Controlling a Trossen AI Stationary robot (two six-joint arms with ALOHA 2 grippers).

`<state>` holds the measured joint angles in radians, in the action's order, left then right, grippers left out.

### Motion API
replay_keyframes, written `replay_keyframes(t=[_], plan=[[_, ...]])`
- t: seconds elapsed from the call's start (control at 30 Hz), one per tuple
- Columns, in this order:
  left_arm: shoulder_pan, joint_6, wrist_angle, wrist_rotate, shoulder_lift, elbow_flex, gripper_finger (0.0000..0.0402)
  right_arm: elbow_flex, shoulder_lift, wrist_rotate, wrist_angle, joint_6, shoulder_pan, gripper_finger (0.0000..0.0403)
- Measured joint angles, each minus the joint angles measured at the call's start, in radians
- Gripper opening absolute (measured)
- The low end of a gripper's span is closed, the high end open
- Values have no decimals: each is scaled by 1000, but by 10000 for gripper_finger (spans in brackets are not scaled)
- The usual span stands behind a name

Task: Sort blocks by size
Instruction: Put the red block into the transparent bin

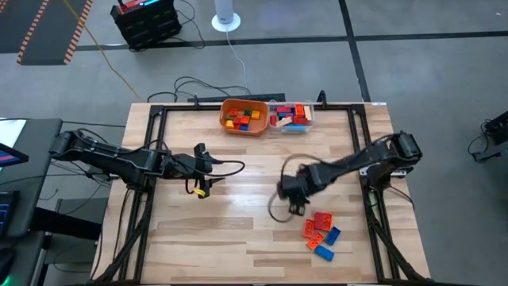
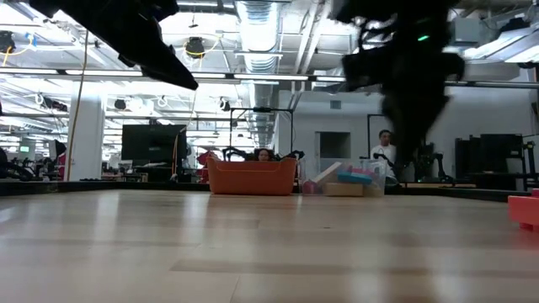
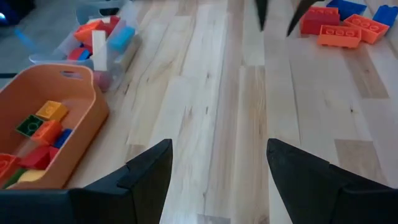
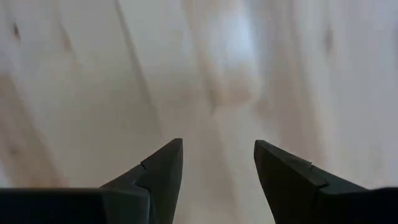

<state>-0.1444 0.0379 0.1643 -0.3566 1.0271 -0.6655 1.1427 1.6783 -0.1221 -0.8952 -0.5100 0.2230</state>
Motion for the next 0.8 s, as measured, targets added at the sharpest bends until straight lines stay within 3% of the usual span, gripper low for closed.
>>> replay_keyframes(t=[0.37, 0.8], plan=[[0, -31, -34, 0, 0, 0, 253, 0, 0, 128, -157, -513, 251, 229], [0, -96, -72, 2, 0, 0, 253, -2, 81, 125, -213, -528, 342, 219]])
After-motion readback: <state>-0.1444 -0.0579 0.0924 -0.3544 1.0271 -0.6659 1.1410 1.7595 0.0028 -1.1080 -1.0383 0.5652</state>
